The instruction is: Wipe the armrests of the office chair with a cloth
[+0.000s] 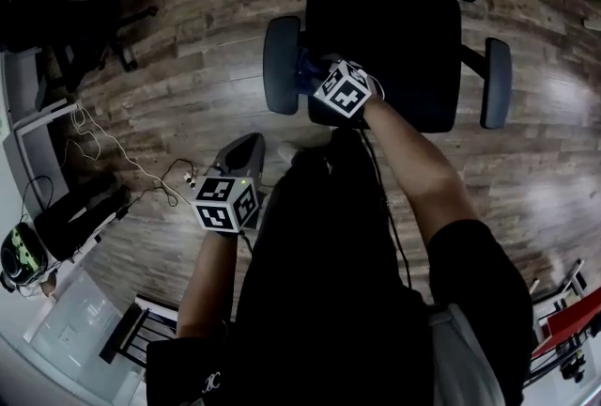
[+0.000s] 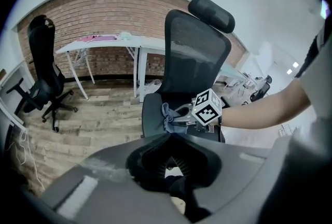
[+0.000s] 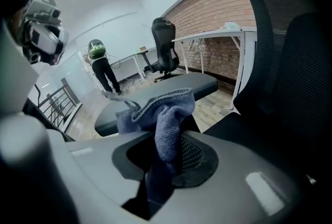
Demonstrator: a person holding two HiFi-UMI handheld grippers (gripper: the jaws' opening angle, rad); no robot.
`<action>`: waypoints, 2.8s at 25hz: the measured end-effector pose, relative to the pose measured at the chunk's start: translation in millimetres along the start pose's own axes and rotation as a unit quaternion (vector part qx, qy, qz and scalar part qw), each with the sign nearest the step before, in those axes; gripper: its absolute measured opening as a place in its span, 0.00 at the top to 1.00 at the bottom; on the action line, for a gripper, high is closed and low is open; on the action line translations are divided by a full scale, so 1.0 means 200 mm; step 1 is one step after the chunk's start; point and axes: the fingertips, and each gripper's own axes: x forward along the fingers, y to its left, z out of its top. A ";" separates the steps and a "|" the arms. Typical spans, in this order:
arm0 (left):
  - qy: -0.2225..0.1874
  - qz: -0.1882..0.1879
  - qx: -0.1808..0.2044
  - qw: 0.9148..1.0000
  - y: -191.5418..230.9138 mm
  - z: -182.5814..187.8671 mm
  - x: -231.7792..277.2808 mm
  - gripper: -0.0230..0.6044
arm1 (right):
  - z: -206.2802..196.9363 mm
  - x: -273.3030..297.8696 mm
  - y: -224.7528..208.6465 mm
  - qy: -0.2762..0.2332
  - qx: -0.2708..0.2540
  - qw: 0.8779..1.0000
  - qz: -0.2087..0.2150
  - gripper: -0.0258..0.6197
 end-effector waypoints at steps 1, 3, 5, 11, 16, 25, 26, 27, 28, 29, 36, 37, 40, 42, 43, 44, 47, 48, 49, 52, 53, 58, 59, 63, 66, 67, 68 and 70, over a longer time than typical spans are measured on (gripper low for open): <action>0.004 -0.003 0.005 1.000 -0.01 0.01 0.02 0.95 | 0.01 0.01 -0.01 -0.004 0.003 1.000 -0.002 0.83; 0.013 -0.006 0.010 1.000 -0.03 0.02 0.04 0.95 | 0.04 0.04 -0.04 -0.008 0.008 1.000 -0.005 0.83; 0.019 -0.006 0.011 1.000 -0.03 0.02 0.06 0.95 | 0.05 0.07 -0.06 -0.008 0.004 1.000 -0.005 0.83; 0.030 0.012 0.012 0.999 0.05 0.02 0.08 0.95 | 0.05 0.22 -0.15 -0.011 0.020 1.000 0.000 0.84; 0.033 0.030 -0.006 0.999 0.15 -0.03 0.03 0.95 | 0.01 0.34 -0.22 -0.003 0.051 0.999 -0.010 0.84; 0.019 0.051 -0.056 0.997 0.23 -0.13 0.03 0.95 | -0.18 0.55 -0.36 0.044 0.155 0.987 -0.001 0.84; 0.018 0.054 -0.062 0.996 0.23 -0.15 0.03 0.95 | -0.21 0.58 -0.35 0.049 0.175 0.983 0.010 0.84; 0.017 0.056 -0.068 0.996 0.24 -0.16 0.04 0.95 | -0.22 0.59 -0.35 0.050 0.187 0.981 0.018 0.84; 0.017 0.058 -0.073 0.996 0.24 -0.18 0.04 0.95 | -0.22 0.60 -0.35 0.049 0.193 0.980 0.023 0.84; 0.017 0.059 -0.077 0.995 0.25 -0.19 0.04 0.95 | -0.22 0.60 -0.36 0.048 0.193 0.980 0.020 0.84; -0.002 0.054 -0.083 0.995 0.25 -0.15 0.01 0.95 | -0.12 0.48 -0.35 -0.013 0.200 0.979 0.037 0.84; -0.008 0.053 -0.081 0.995 0.24 -0.13 0.01 0.95 | -0.10 0.45 -0.32 -0.025 0.195 0.979 0.048 0.84; -0.030 0.046 -0.078 0.995 0.22 -0.04 -0.02 0.95 | -0.03 0.31 -0.25 -0.047 0.181 0.981 0.059 0.84; -0.043 0.042 -0.078 0.995 0.21 0.02 -0.05 0.95 | -0.01 0.21 -0.22 -0.043 0.172 0.983 0.044 0.84; -0.050 0.041 -0.077 0.995 0.22 0.05 -0.07 0.95 | -0.01 0.16 -0.20 -0.038 0.169 0.984 0.035 0.84; -0.056 0.040 -0.077 0.995 0.22 0.07 -0.09 0.95 | -0.01 0.10 -0.19 -0.035 0.167 0.985 0.024 0.84; -0.073 0.045 -0.077 0.993 0.26 0.13 -0.12 0.95 | 0.02 -0.05 -0.15 -0.040 0.162 0.986 -0.002 0.84; -0.079 0.046 -0.079 0.993 0.28 0.15 -0.13 0.95 | 0.05 -0.09 -0.14 -0.047 0.159 0.986 -0.006 0.84; -0.084 0.045 -0.081 0.992 0.30 0.16 -0.13 0.95 | 0.08 -0.13 -0.12 -0.054 0.154 0.987 -0.008 0.84; -0.096 0.040 -0.084 0.991 0.38 0.20 -0.14 0.95 | 0.22 -0.22 -0.01 -0.080 0.142 0.987 -0.010 0.84; -0.099 0.037 -0.085 0.991 0.42 0.20 -0.14 0.95 | 0.27 -0.24 0.02 -0.090 0.141 0.986 -0.014 0.84; -0.099 -0.001 -0.061 0.993 0.61 0.29 -0.06 0.95 | 0.50 -0.22 0.12 -0.131 0.173 0.974 -0.060 0.84; -0.097 -0.012 -0.049 0.994 0.65 0.31 -0.04 0.95 | 0.54 -0.19 0.14 -0.133 0.179 0.973 -0.067 0.84; -0.082 -0.062 -0.002 0.995 0.80 0.42 0.03 0.95 | 0.64 -0.09 0.21 -0.134 0.212 0.963 -0.099 0.84; -0.074 -0.086 0.033 0.993 0.98 0.53 0.06 0.95 | 0.74 -0.01 0.19 -0.147 0.269 0.941 -0.144 0.84; -0.069 -0.092 0.042 0.993 1.05 0.55 0.06 0.95 | 0.78 0.02 0.19 -0.159 0.295 0.929 -0.159 0.84; -0.062 -0.099 0.050 0.992 1.11 0.56 0.06 0.95 | 0.82 0.05 0.19 -0.172 0.322 0.914 -0.175 0.84; -0.043 -0.117 0.067 0.990 1.22 0.58 0.09 0.95 | 0.85 0.10 0.18 -0.200 0.378 0.877 -0.217 0.84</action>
